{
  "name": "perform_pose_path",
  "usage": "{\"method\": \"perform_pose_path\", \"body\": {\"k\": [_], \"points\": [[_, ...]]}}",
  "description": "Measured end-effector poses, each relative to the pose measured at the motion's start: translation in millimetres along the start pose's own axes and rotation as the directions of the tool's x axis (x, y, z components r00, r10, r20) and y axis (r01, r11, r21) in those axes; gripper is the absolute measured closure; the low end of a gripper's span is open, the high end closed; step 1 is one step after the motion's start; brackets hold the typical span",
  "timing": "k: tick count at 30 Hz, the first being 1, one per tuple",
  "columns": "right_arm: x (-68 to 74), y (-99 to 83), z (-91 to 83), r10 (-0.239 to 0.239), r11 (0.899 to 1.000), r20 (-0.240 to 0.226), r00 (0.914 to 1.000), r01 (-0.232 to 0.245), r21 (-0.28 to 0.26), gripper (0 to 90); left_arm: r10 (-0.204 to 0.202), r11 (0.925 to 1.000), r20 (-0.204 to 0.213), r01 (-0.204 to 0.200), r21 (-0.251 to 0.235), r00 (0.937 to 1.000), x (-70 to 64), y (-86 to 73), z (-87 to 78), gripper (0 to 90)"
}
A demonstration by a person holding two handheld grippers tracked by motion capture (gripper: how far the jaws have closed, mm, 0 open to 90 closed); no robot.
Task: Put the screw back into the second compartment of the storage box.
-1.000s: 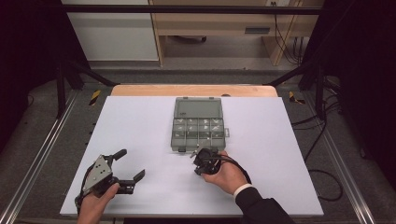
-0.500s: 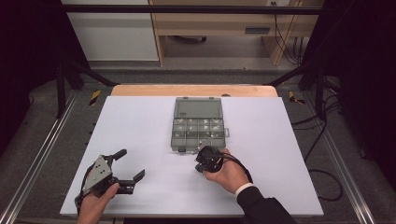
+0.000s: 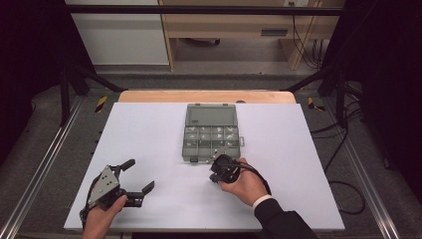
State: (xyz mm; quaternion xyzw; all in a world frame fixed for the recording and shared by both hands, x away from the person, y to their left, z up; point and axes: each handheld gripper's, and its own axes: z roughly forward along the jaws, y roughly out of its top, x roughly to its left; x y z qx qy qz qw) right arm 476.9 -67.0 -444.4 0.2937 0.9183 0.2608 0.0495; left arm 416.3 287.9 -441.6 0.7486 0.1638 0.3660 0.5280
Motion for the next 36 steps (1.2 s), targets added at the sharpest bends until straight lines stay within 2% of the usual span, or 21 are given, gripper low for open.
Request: {"method": "perform_pose_path", "body": {"k": [5, 10, 18, 21, 28, 32, 34, 35, 36], "points": [[-0.6, 0.6, -2.2, -0.001, 1.000, 0.004, 1.0000, 0.001, -0.008, 88.1, 0.002, 1.0000, 0.000, -0.002, 0.004, 1.0000, -0.2, 0.2, -0.2, 1.2], [-1.4, 3.7, -8.5, -0.003, 0.999, 0.013, 0.9999, 0.003, -0.038, 88.1, -0.001, 1.0000, 0.000, 0.001, -0.001, 1.0000, 0.0, 0.1, -0.1, 1.2], [-4.0, 16.9, -22.1, -0.001, 0.994, 0.061, 0.9981, 0.008, -0.108, 88.1, 0.002, 1.0000, 0.000, -0.002, -0.002, 1.0000, 0.9, 0.5, -0.9, 1.2], [-7.7, 26.2, -28.9, 0.018, 0.989, 0.062, 0.9979, -0.008, -0.145, 88.1, -0.001, 1.0000, -0.003, 0.001, -0.004, 1.0000, 0.9, 0.4, -1.3, 1.2], [-14.2, 43.6, -39.8, 0.017, 0.979, 0.095, 0.9953, 0.003, -0.204, 88.1, -0.004, 1.0000, -0.007, 0.004, -0.007, 1.0000, 1.3, 1.0, -2.5, 1.2], [-23.1, 54.1, -43.2, 0.040, 0.972, 0.122, 0.9918, -0.011, -0.233, 88.1, -0.002, 1.0000, -0.006, 0.002, -0.008, 1.0000, 0.7, 1.2, -3.6, 1.2], [-30.9, 61.8, -43.8, 0.063, 0.966, 0.148, 0.9870, -0.023, -0.257, 88.1, -0.006, 0.9999, -0.008, 0.006, -0.011, 1.0000, 0.8, 1.2, -3.6, 1.2], [-30.9, 61.8, -43.8, 0.063, 0.966, 0.148, 0.9870, -0.023, -0.257, 88.1, -0.006, 0.9999, -0.008, 0.006, -0.011, 0.9999, 0.9, 1.1, -3.5, 1.2], [-33.1, 64.3, -43.1, 0.080, 0.962, 0.150, 0.9853, -0.037, -0.272, 88.1, -0.006, 0.9999, -0.007, 0.006, -0.011, 1.0000, 1.1, 1.1, -3.4, 1.2]]}}
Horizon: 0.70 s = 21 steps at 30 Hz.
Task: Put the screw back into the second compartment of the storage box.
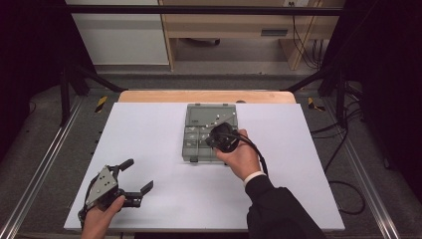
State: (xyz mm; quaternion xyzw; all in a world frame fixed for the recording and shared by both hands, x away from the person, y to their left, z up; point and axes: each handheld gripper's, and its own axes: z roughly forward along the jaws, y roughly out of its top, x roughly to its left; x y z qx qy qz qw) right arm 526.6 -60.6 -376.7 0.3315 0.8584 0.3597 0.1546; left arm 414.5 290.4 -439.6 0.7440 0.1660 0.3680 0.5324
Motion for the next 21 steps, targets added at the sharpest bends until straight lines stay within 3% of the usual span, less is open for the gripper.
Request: {"method": "perform_pose_path", "body": {"k": [6, 14, 21], "points": [[-15.8, 11.9, 15.3, 0.051, 0.998, 0.055, 0.9972, -0.049, -0.035, 88.1, 0.001, 1.0000, 0.003, -0.001, -0.002, 1.0000, 1.0, 0.2, -0.8, 1.2], [-28.1, 16.4, 37.4, 0.098, 0.994, 0.090, 0.9910, -0.095, -0.045, 88.1, 0.006, 1.0000, 0.009, -0.006, -0.005, 0.9999, -0.2, 0.5, 0.8, 1.2], [-36.3, 15.0, 64.1, 0.139, 0.990, 0.099, 0.9853, -0.139, -0.013, 88.0, -0.002, 0.9999, 0.010, 0.002, -0.011, 1.0000, 0.6, 0.7, 0.2, 1.1]]}}
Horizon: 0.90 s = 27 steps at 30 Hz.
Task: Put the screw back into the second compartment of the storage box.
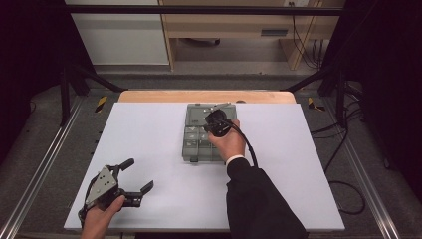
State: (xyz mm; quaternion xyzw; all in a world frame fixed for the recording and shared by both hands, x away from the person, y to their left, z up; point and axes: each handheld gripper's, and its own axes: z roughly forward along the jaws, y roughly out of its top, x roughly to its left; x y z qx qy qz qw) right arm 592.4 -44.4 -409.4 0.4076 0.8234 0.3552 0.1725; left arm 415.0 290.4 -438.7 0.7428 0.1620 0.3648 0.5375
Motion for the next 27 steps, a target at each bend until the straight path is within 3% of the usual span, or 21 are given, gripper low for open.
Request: {"method": "perform_pose_path", "body": {"k": [3, 6, 7, 13, 14, 16, 21, 22, 27], "points": [[0.1, -1.5, 7.1, -0.012, 1.000, 0.010, 0.9999, 0.012, 0.021, 86.8, -0.001, 1.0000, -0.002, 0.001, -0.002, 1.0000, -0.2, 0.3, -0.3, 1.1], [0.7, -1.7, 6.5, -0.007, 1.000, 0.013, 0.9999, 0.007, 0.008, 70.4, 0.002, 1.0000, 0.004, -0.002, -0.002, 1.0000, -0.3, 0.6, 0.2, 1.1], [0.7, -1.7, 6.5, -0.007, 1.000, 0.013, 0.9999, 0.007, 0.008, 70.4, 0.002, 1.0000, 0.004, -0.002, -0.002, 1.0000, -0.3, 0.6, 0.2, 1.1], [6.2, 1.9, -6.5, -0.023, 0.999, 0.024, 0.9994, 0.024, -0.025, 54.5, 0.001, 1.0000, 0.000, -0.001, -0.003, 1.0000, 0.2, 0.6, 0.1, 1.1], [8.0, 2.6, -10.6, -0.017, 0.999, 0.024, 0.9996, 0.018, -0.034, 46.3, 0.000, 1.0000, 0.001, 0.000, -0.003, 1.0000, 0.1, 0.6, 0.1, 1.1], [9.9, 3.1, -14.6, -0.017, 0.999, 0.023, 0.9996, 0.018, -0.041, 38.4, 0.001, 1.0000, 0.000, -0.001, -0.001, 1.0000, -0.2, 0.6, 0.3, 1.1], [15.4, 5.0, -24.3, -0.023, 0.998, 0.026, 0.9994, 0.024, -0.057, 26.8, 0.000, 1.0000, -0.003, 0.000, 0.003, 1.0000, 0.1, 0.0, -0.6, 1.1], [17.1, 5.9, -29.6, -0.017, 0.997, 0.016, 0.9997, 0.018, -0.069, 20.9, 0.000, 1.0000, -0.007, 0.000, 0.005, 1.0000, 0.3, -0.1, -0.9, 1.1], [20.5, 5.9, -41.9, -0.014, 0.995, -0.004, 0.9999, 0.014, -0.096, 20.9, 0.004, 1.0000, -0.022, -0.004, -0.001, 0.9997, 1.3, 0.0, -3.2, 1.1]]}}
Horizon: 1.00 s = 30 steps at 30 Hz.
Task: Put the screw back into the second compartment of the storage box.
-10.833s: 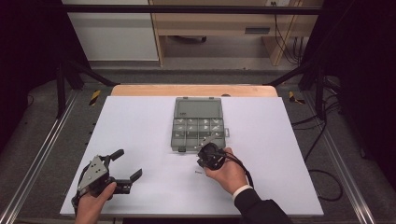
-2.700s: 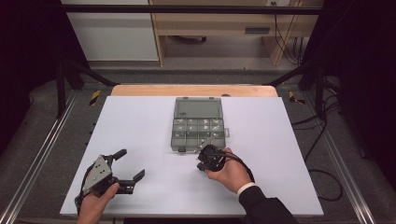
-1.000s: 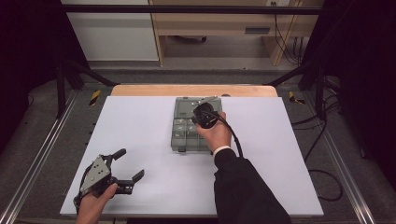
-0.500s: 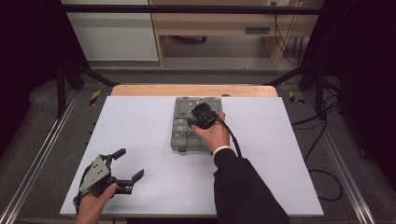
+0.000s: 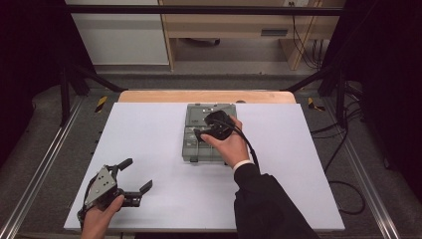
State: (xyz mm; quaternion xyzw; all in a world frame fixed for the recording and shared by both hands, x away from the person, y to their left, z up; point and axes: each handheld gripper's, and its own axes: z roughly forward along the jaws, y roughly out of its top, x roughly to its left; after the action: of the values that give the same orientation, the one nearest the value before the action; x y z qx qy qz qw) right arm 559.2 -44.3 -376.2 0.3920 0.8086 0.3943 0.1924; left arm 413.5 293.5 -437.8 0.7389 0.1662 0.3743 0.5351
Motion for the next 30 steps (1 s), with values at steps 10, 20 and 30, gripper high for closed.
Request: {"method": "perform_pose_path", "body": {"k": [10, 20, 30], "points": [[9.0, -4.3, -28.5, -0.008, 0.998, -0.036, 0.9993, 0.005, -0.058, 8.7, -0.007, 0.9998, 0.002, 0.007, 0.018, 1.0000, -1.6, -2.1, 1.3, 1.1], [-0.8, -18.7, -59.0, -0.022, 0.992, -0.016, 0.9996, 0.020, -0.124, 11.9, -0.016, 0.9998, -0.010, 0.016, 0.010, 0.9998, -0.3, -3.3, -1.3, 1.1], [-3.7, -41.1, -85.6, -0.055, 0.972, 0.012, 0.9984, 0.056, -0.228, 11.6, -0.015, 0.9998, -0.015, 0.015, 0.010, 0.9998, -0.1, -2.9, -2.2, 1.1]]}}
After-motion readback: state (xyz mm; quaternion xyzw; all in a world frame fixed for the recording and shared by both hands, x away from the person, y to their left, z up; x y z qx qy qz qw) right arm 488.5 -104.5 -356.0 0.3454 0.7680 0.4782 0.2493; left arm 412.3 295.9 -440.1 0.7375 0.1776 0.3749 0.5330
